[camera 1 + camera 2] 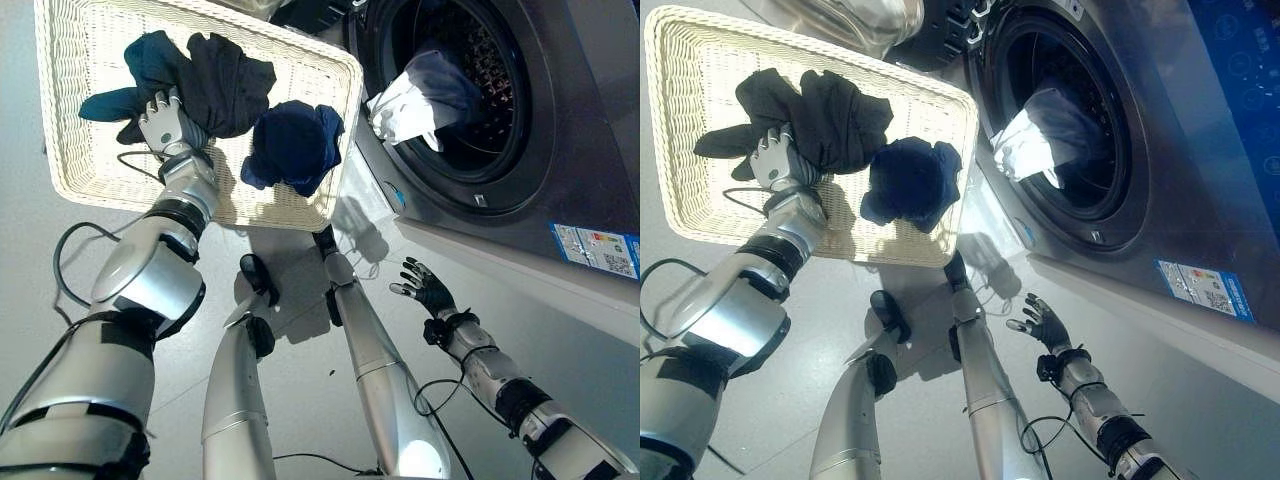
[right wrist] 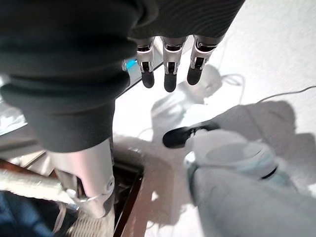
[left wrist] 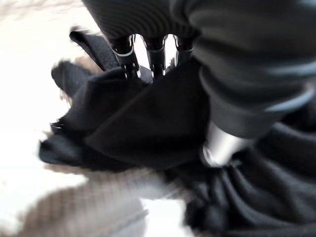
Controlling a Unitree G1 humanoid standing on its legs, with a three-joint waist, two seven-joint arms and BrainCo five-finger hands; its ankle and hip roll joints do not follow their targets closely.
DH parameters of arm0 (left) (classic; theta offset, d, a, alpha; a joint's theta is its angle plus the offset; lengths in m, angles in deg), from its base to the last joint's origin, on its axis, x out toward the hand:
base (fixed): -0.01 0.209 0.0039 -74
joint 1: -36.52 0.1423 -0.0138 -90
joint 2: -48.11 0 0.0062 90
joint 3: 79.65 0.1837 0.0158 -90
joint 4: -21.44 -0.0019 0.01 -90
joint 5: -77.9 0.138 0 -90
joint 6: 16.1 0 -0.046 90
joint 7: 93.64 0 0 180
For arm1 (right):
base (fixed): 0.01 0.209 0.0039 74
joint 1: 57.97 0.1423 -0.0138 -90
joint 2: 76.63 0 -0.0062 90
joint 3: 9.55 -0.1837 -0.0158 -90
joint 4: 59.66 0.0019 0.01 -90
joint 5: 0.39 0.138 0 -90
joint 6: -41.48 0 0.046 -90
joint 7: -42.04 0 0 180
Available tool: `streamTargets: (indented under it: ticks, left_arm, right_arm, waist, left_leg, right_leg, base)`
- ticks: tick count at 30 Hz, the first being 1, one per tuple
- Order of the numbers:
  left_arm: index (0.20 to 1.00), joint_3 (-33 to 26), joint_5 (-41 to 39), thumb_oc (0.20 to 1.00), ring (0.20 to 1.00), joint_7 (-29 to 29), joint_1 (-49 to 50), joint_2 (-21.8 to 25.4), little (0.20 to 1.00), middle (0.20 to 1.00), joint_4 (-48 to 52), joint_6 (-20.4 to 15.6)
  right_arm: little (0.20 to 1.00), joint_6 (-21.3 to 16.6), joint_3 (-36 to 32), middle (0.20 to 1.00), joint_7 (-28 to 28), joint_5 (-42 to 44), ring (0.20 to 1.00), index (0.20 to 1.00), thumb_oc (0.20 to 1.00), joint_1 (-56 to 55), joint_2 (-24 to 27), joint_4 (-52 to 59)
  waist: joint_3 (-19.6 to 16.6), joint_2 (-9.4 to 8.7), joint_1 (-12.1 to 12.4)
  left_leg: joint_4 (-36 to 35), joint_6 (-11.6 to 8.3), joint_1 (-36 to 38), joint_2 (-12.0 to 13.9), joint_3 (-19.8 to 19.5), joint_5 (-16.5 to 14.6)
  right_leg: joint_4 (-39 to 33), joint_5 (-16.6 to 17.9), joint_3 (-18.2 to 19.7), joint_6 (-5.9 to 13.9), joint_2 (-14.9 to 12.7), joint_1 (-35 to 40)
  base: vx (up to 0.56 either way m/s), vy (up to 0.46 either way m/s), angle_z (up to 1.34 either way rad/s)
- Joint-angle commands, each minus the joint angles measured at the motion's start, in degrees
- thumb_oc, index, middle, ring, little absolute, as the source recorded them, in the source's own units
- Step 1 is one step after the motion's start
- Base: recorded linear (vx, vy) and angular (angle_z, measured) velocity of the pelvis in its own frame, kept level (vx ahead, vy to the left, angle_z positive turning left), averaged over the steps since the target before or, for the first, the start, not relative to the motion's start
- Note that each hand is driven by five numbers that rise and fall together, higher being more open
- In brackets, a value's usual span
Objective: Put the clothes into the washing machine.
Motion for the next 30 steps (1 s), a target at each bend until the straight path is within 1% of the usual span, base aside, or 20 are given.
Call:
streamTargets:
  ticks: [1, 3, 4, 5, 6, 10, 11, 12, 13, 15, 16, 17, 20, 21, 22, 23, 24, 26, 29, 30]
  left_arm:
    - [0.200, -3.2, -15.7, 0.200, 0.200, 7.2, 4.0, -2.3, 0.200, 0.200, 5.5, -15.2]
    - [0.200, -5.8, -18.7, 0.200, 0.200, 5.4, 6.4, -2.7, 0.200, 0.200, 11.1, -20.8]
    - [0.200, -6.1, -19.3, 0.200, 0.200, 5.1, 6.9, -2.7, 0.200, 0.200, 12.5, -21.3]
    - [0.200, -6.9, -20.4, 0.200, 0.200, 3.7, 8.2, -2.9, 0.200, 0.200, 14.8, -23.8]
    - [0.200, -8.0, -19.6, 0.200, 0.200, 1.9, 9.8, -3.0, 0.200, 0.200, 17.0, -25.7]
    - [0.200, -11.1, -16.9, 0.200, 0.200, -3.1, 16.3, -2.3, 0.200, 0.200, 24.3, -28.8]
    - [0.200, -11.6, -16.7, 0.200, 0.200, -3.5, 16.6, -2.1, 0.200, 0.200, 25.1, -28.9]
    - [0.200, -11.7, -16.4, 0.200, 0.200, -4.0, 17.4, -2.1, 0.200, 0.200, 25.2, -29.2]
    - [0.200, -13.0, -15.3, 0.200, 0.200, -6.0, 19.7, -1.5, 0.200, 0.200, 28.0, -29.8]
    - [0.200, -14.2, -14.8, 0.200, 0.200, -7.9, 22.1, -0.9, 0.200, 0.200, 30.4, -30.5]
    - [0.200, -16.1, -14.4, 0.200, 0.200, -8.9, 24.9, -0.4, 0.200, 0.200, 32.7, -31.6]
    - [0.200, -16.3, -14.3, 0.200, 0.200, -9.0, 25.3, -0.4, 0.200, 0.200, 33.0, -31.8]
    - [0.200, -18.4, -11.9, 0.200, 0.200, -8.8, 29.2, -0.8, 0.200, 0.200, 36.3, -33.2]
    - [0.200, -19.1, -10.3, 0.200, 0.200, -8.2, 30.8, -1.0, 0.200, 0.200, 38.1, -33.4]
    - [0.200, -19.2, -9.8, 0.200, 0.200, -8.1, 31.2, -1.1, 0.200, 0.200, 38.5, -33.4]
    - [0.200, -19.5, -8.5, 0.200, 0.200, -7.3, 32.2, -1.3, 0.200, 0.200, 39.7, -33.4]
    - [0.200, -20.0, -7.0, 0.200, 0.200, -5.8, 33.9, -1.4, 0.200, 0.200, 41.7, -33.3]
    - [0.200, -20.2, -5.6, 0.200, 0.200, -4.7, 35.4, -1.8, 0.200, 0.200, 43.1, -33.5]
    - [0.200, -20.4, -2.8, 0.200, 0.200, -0.9, 39.2, -3.2, 0.200, 0.200, 47.9, -33.4]
    - [0.200, -20.5, -2.8, 0.200, 0.200, -0.9, 39.3, -3.2, 0.200, 0.200, 48.0, -33.3]
  right_arm:
    - [1.000, -4.0, 0.6, 1.000, 3.0, -1.0, 1.000, 1.000, 1.000, -3.4, -1.1, 6.7]
    - [1.000, -5.2, -0.4, 1.000, 3.5, -1.0, 1.000, 1.000, 1.000, -4.7, -1.4, 9.0]
    - [1.000, -5.5, -0.6, 1.000, 3.4, -0.7, 1.000, 1.000, 1.000, -4.9, -1.4, 9.5]
    - [1.000, -6.2, -1.2, 1.000, 3.0, 0.1, 1.000, 1.000, 1.000, -5.4, -1.6, 10.3]
    - [1.000, -7.2, -1.9, 1.000, 2.9, 0.3, 1.000, 1.000, 1.000, -6.1, -1.9, 11.2]
    - [1.000, -9.5, -4.4, 1.000, 3.2, -0.3, 1.000, 1.000, 1.000, -7.6, -2.4, 13.9]
    - [1.000, -9.7, -4.9, 1.000, 3.3, -0.5, 1.000, 1.000, 1.000, -7.3, -2.3, 14.3]
    - [1.000, -9.8, -4.8, 1.000, 3.3, -0.5, 1.000, 1.000, 1.000, -7.9, -2.4, 14.3]
    - [1.000, -10.3, -5.7, 1.000, 3.7, -0.7, 1.000, 1.000, 1.000, -7.8, -2.4, 15.3]
    - [1.000, -11.0, -6.6, 1.000, 4.4, -1.2, 1.000, 1.000, 1.000, -8.4, -2.5, 15.9]
    - [1.000, -11.9, -7.8, 1.000, 6.4, -2.4, 1.000, 1.000, 1.000, -8.8, -2.5, 16.5]
    - [1.000, -12.1, -8.0, 1.000, 6.8, -2.5, 1.000, 1.000, 1.000, -8.9, -2.5, 16.5]
    - [1.000, -14.1, -10.1, 1.000, 11.1, -4.7, 1.000, 1.000, 1.000, -9.7, -2.4, 17.4]
    - [1.000, -14.8, -11.4, 1.000, 13.5, -6.1, 1.000, 1.000, 1.000, -9.8, -2.4, 18.1]
    - [1.000, -15.0, -11.6, 1.000, 14.1, -6.6, 1.000, 1.000, 1.000, -9.9, -2.4, 18.3]
    - [1.000, -15.8, -12.5, 1.000, 16.1, -8.2, 1.000, 1.000, 1.000, -9.9, -2.3, 19.0]
    - [1.000, -16.5, -13.9, 1.000, 18.9, -11.3, 1.000, 1.000, 1.000, -9.9, -1.7, 20.5]
    - [1.000, -16.8, -15.0, 1.000, 20.6, -13.5, 1.000, 1.000, 1.000, -9.8, -1.3, 21.8]
    - [1.000, -17.5, -17.1, 1.000, 23.7, -20.1, 1.000, 1.000, 1.000, -8.8, -0.6, 25.7]
    - [1.000, -17.5, -17.1, 1.000, 23.8, -20.2, 1.000, 1.000, 1.000, -8.9, -0.6, 25.8]
  waist:
    - [0.0, -2.52, 0.2]
    - [0.0, -2.58, 0.8]
    - [0.0, -2.56, 1.0]
    - [0.0, -2.50, 1.3]
    - [0.0, -2.39, 1.8]
    - [0.0, -1.81, 4.0]
    - [0.0, -2.04, 3.9]
    - [0.0, -1.65, 4.3]
    - [0.0, -1.50, 5.0]
    - [0.0, -0.96, 5.9]
    - [0.0, -0.28, 7.0]
    - [0.0, -0.20, 7.1]
    - [0.0, 0.58, 8.3]
    - [0.0, 0.95, 9.0]
    - [0.0, 1.03, 9.1]
    - [0.0, 1.28, 9.5]
    - [0.0, 1.77, 10.0]
    - [0.0, 2.21, 10.5]
    - [0.0, 3.37, 11.5]
    - [0.0, 3.39, 11.5]
  left_leg:
    - [0.4, -1.41, 4.7, -3.7, -0.6, -6.8]
    - [-1.0, -1.46, 5.5, -3.8, -1.2, -6.2]
    - [-1.4, -1.48, 5.8, -3.8, -1.4, -6.1]
    - [-2.3, -1.49, 6.4, -4.0, -1.9, -5.8]
    - [-3.2, -1.48, 7.1, -4.2, -2.5, -5.4]
    - [-6.8, -1.48, 9.5, -5.1, -4.3, -3.2]
    - [-7.3, -1.34, 8.4, -5.4, -3.6, -1.3]
    - [-7.3, -1.50, 10.0, -5.2, -4.6, -3.0]
    - [-9.2, -1.47, 9.6, -5.7, -4.5, -0.1]
    - [-10.7, -1.61, 10.8, -5.8, -5.0, 0.8]
    - [-12.6, -1.95, 12.3, -5.6, -5.5, 2.1]
    - [-12.8, -2.02, 12.6, -5.6, -5.6, 2.3]
    - [-15.8, -2.67, 15.0, -4.9, -5.9, 3.8]
    - [-17.2, -2.99, 16.1, -4.6, -5.9, 4.5]
    - [-17.6, -3.05, 16.4, -4.6, -5.9, 4.7]
    - [-18.3, -3.19, 17.1, -4.4, -6.1, 5.1]
    - [-19.2, -3.29, 18.3, -4.2, -6.4, 5.4]
    - [-19.7, -3.31, 19.2, -4.2, -6.7, 5.7]
    - [-20.2, -3.48, 20.8, -3.9, -7.3, 6.1]
    - [-20.2, -3.48, 20.9, -4.0, -7.3, 6.1]
  right_leg:
    - [-2.0, -2.5, 0.5, 1.48, 4.8, 2.0]
    - [-2.5, -2.5, 0.3, 1.50, 5.1, 2.8]
    - [-2.6, -2.5, 0.3, 1.51, 5.2, 3.1]
    - [-2.9, -2.5, 0.2, 1.50, 5.3, 3.7]
    - [-3.3, -2.5, 0.1, 1.52, 5.4, 4.5]
    - [-4.4, -2.5, -0.7, 1.34, 5.5, 6.9]
    - [-5.0, -0.8, -0.6, 1.12, 5.1, 5.9]
    - [-4.6, -2.5, -0.9, 1.28, 5.5, 7.4]
    - [-5.4, -1.0, -1.2, 0.95, 5.1, 7.2]
    - [-5.8, -1.3, -1.9, 0.76, 5.0, 8.3]
    - [-6.0, -1.8, -2.6, 0.43, 4.8, 9.9]
    - [-6.1, -1.9, -2.8, 0.38, 4.8, 10.2]
    - [-6.7, -2.7, -4.3, 0.11, 4.2, 12.7]
    - [-7.0, -3.1, -5.1, 0.02, 3.8, 14.0]
    - [-7.1, -3.2, -5.3, 0.00, 3.7, 14.3]
    - [-7.2, -3.5, -5.8, -0.05, 3.6, 15.1]
    - [-7.2, -4.0, -6.4, -0.14, 3.3, 16.4]
    - [-7.1, -4.5, -6.9, -0.16, 3.1, 17.4]
    - [-6.3, -5.8, -7.9, -0.22, 2.6, 19.4]
    - [-6.3, -5.8, -7.9, -0.22, 2.6, 19.5]
  base:
    - [-0.05, -0.054, 0.04]
    - [-0.05, -0.063, 0.11]
    - [-0.05, -0.070, 0.11]
    - [-0.06, -0.083, 0.06]
    - [-0.07, -0.098, 0.09]
    - [-0.08, -0.092, 0.11]
    - [-0.04, -0.058, 0.09]
    - [-0.11, -0.088, 0.09]
    - [-0.04, -0.055, 0.12]
    - [-0.10, -0.085, 0.17]
    - [-0.06, -0.066, 0.25]
    - [-0.06, -0.061, 0.31]
    - [-0.04, -0.046, 0.24]
    - [-0.04, -0.037, 0.19]
    - [-0.04, -0.030, 0.17]
    - [-0.03, -0.019, 0.13]
    - [-0.03, -0.014, 0.11]
    - [-0.02, 0.000, 0.07]
    - [-0.02, 0.009, 0.05]
    - [-0.02, 0.010, 0.08]
